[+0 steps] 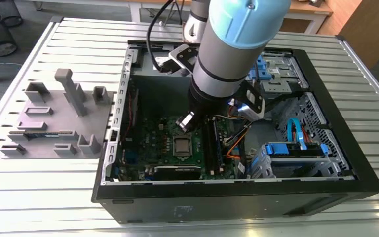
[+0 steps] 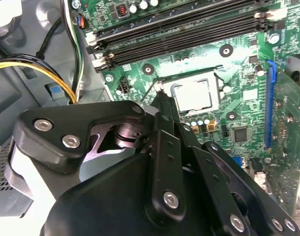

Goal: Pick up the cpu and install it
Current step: 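Close the cpu cover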

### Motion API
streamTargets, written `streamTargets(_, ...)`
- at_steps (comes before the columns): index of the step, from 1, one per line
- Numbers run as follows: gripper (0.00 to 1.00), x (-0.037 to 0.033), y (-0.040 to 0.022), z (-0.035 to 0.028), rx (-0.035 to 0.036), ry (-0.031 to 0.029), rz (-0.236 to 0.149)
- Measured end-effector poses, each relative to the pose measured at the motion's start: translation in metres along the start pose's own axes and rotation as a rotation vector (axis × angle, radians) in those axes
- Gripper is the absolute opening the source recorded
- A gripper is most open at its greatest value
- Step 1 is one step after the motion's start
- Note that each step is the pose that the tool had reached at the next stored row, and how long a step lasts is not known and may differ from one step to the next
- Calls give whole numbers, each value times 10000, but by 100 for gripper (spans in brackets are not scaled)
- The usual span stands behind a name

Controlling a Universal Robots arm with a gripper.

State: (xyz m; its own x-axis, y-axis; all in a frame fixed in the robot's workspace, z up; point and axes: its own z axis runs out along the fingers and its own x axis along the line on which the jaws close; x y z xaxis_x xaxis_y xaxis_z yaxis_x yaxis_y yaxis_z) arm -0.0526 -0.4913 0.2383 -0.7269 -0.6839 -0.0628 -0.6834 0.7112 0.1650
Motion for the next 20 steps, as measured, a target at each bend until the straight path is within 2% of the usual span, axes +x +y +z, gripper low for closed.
streamTargets(3, 11, 1, -3, 0, 19, 19, -11)
streamTargets(6, 11, -5, 4, 1, 97, 95, -3)
streamTargets(12, 11, -33, 33, 16, 195, 187, 6)
streamTargets(20, 11, -22, 53, 32, 206, 194, 7)
